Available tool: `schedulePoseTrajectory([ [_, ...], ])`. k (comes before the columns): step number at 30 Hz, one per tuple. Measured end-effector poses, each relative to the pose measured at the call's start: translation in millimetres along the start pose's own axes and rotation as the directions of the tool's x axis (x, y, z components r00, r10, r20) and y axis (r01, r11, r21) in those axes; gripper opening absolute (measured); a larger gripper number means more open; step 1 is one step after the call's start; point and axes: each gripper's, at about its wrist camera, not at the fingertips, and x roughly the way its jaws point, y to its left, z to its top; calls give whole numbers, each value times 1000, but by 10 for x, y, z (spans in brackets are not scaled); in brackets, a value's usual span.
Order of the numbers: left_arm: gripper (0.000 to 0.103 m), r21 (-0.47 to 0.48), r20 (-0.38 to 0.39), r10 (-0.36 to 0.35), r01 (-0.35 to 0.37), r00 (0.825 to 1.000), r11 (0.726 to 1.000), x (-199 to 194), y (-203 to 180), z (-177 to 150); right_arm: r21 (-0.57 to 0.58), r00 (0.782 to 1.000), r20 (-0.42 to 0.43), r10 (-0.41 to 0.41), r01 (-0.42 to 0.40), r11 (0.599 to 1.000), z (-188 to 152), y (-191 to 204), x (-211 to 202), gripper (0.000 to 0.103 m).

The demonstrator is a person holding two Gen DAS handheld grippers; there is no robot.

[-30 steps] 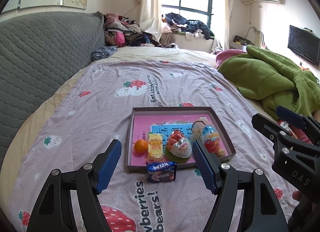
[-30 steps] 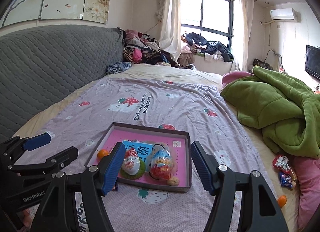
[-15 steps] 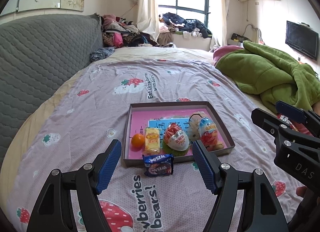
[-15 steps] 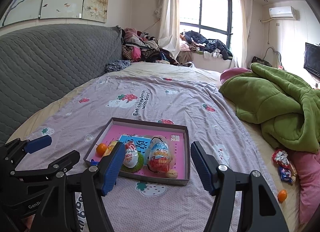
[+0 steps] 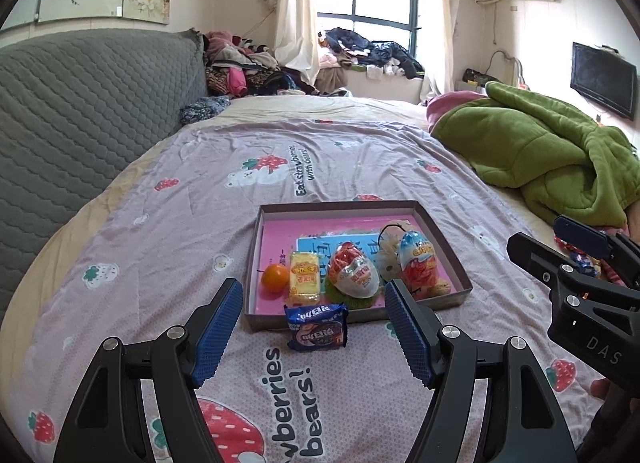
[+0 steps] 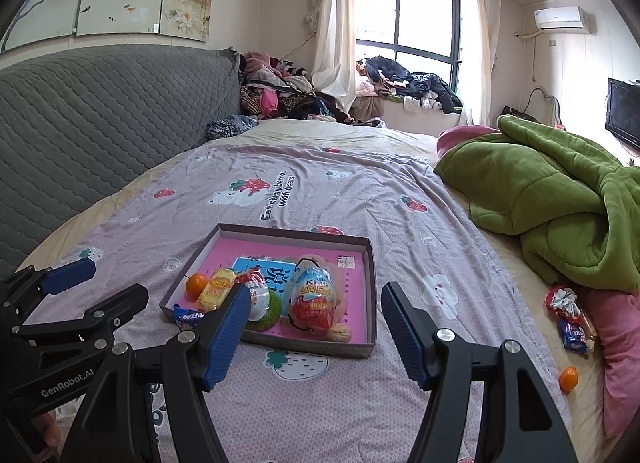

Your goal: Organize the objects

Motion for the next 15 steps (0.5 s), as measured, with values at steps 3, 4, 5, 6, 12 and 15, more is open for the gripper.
schedulePoseTrajectory([
  [3,75,-2,-5,2,-2,1000,1000,33,0,-30,2,1000,-7,-1,1,1000,-51,-16,18,67],
  [4,75,-5,-3,1,-1,1000,1000,42,4,-45,2,1000,-9,-2,2,1000,-64,-25,24,67],
  [5,75,-5,-7,-2,2,1000,1000,57,5,-57,2,1000,-11,-2,2,1000,-76,-32,32,67],
  [6,75,-7,-7,0,0,1000,1000,64,6,-66,1,1000,-12,-3,3,1000,-88,-34,40,67],
  [12,75,-21,-29,4,-5,1000,1000,174,41,-150,-1,1000,-27,-1,1,1000,-186,-43,98,67],
  [15,75,-31,-42,5,-6,999,999,231,66,-201,-3,999,-37,-1,1,1000,-246,-40,137,67],
])
